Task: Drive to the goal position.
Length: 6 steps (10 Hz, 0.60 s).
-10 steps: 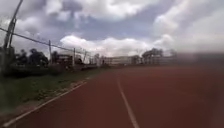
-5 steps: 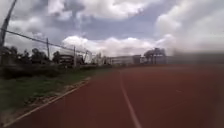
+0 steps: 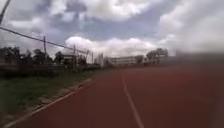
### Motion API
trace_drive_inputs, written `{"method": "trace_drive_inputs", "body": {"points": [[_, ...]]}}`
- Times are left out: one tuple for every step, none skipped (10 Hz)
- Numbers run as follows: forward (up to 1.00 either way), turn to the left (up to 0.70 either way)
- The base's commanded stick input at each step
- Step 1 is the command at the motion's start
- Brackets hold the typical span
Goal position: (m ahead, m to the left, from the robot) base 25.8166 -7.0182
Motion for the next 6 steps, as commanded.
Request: {"method": "trace_drive_inputs", "body": {"points": [[1.0,-0.33],[1.0,-0.11],[1.0,0.0],[1.0,0.0],[1.0,0.0],[1.0,0.0]]}}
